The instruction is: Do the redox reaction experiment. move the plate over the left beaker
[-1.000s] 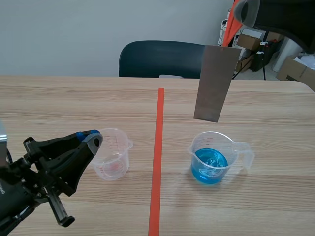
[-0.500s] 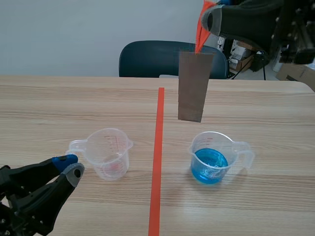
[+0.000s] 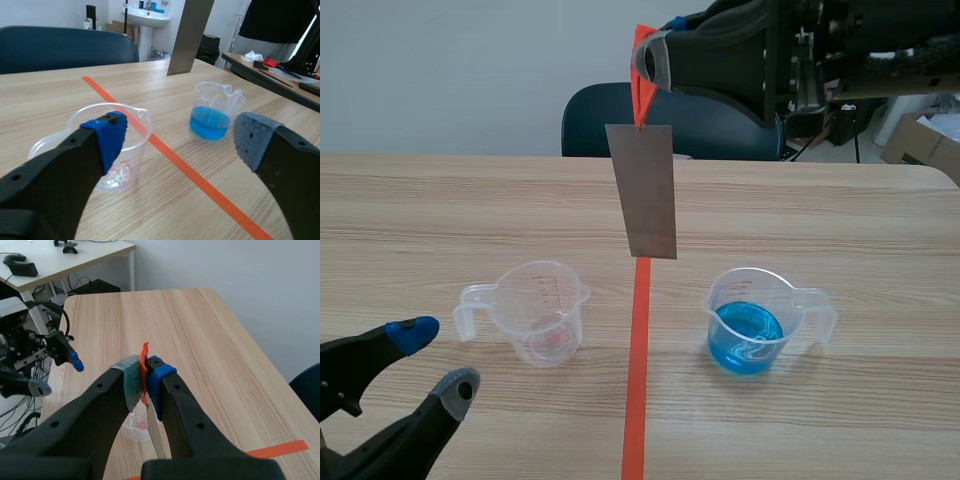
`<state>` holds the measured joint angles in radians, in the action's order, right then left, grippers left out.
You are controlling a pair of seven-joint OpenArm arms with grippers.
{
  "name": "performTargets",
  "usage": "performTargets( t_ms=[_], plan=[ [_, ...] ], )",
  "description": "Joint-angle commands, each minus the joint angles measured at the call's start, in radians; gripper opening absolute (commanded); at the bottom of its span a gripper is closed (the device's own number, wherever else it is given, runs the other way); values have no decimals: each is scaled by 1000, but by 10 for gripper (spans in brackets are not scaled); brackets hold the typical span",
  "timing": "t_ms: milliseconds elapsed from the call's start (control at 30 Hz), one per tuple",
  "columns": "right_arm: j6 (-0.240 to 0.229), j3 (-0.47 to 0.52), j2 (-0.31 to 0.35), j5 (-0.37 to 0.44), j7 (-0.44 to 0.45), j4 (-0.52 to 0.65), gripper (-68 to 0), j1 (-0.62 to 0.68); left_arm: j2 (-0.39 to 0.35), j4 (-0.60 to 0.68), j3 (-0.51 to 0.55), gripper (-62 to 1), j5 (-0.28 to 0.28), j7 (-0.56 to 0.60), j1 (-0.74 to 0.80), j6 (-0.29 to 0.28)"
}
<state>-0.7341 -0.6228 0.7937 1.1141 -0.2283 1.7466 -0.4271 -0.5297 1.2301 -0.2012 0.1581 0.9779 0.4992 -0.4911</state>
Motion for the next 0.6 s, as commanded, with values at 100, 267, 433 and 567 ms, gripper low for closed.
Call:
performTargets(
  t_ms=[100, 267, 433, 567],
  plan=[
    [-11, 35, -61, 23, -80, 9, -673, -66, -3, 13, 22, 14, 6, 17, 75, 2],
    [-11, 36, -140, 22, -146, 8, -673, -80, -3, 13, 61, 14, 2, 2, 172, 44],
    [-11, 36, -231, -29, -196, 8, -673, -86, -3, 13, 112, 14, 3, -6, 250, 61],
    [-11, 36, -307, -72, -241, 8, -673, -86, -2, 13, 130, 14, 3, -5, 283, 62]
  ],
)
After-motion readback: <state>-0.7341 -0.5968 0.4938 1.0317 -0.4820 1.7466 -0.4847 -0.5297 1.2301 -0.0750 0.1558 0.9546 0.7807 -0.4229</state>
